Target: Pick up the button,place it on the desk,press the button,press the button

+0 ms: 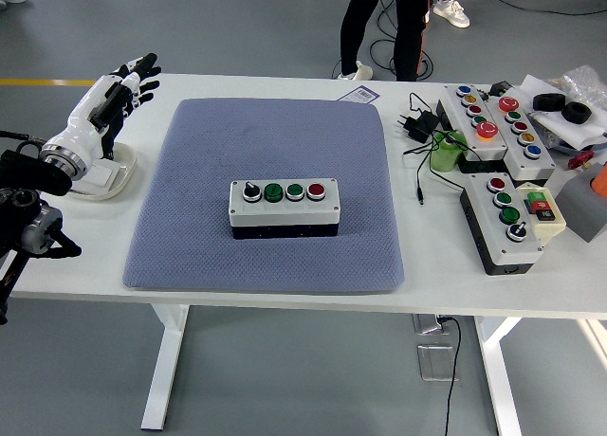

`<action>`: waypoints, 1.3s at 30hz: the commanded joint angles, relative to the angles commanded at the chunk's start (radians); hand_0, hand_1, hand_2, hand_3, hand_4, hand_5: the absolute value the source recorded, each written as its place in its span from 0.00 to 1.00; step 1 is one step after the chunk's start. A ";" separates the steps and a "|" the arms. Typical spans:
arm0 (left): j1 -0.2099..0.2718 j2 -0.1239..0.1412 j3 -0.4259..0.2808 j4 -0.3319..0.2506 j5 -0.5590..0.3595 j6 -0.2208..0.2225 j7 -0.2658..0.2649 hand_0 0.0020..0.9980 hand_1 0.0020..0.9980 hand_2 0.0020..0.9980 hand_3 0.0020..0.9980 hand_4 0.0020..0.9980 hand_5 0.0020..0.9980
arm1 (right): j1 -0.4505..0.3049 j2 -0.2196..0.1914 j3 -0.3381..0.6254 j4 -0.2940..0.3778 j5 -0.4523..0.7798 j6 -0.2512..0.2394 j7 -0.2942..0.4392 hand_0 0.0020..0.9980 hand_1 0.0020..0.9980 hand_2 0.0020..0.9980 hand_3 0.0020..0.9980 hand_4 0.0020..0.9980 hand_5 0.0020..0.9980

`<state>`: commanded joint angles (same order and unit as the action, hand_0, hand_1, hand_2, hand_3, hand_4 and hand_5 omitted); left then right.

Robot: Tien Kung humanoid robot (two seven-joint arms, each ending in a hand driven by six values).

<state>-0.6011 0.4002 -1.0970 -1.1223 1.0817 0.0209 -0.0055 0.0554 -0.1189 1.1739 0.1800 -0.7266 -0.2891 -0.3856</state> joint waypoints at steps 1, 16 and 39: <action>0.002 0.003 0.003 -0.003 0.046 -0.006 0.001 0.96 0.94 0.96 0.97 0.93 0.79 | 0.000 0.000 0.001 0.000 -0.001 0.000 0.000 0.64 0.51 0.55 0.59 0.24 0.36; 0.029 -0.003 -0.014 -0.009 0.148 0.000 -0.035 0.96 0.95 0.98 0.98 0.92 0.84 | 0.002 0.001 0.004 0.000 -0.004 0.000 0.000 0.64 0.51 0.55 0.59 0.24 0.36; 0.073 -0.011 -0.073 0.025 -0.580 0.019 -0.081 0.91 0.90 0.92 0.95 0.88 0.97 | -0.003 0.004 -0.002 0.000 -0.003 0.000 -0.003 0.64 0.51 0.55 0.59 0.24 0.36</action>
<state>-0.5286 0.3893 -1.1701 -1.0977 0.5015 0.0401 -0.0862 0.0522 -0.1153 1.1718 0.1800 -0.7301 -0.2894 -0.3886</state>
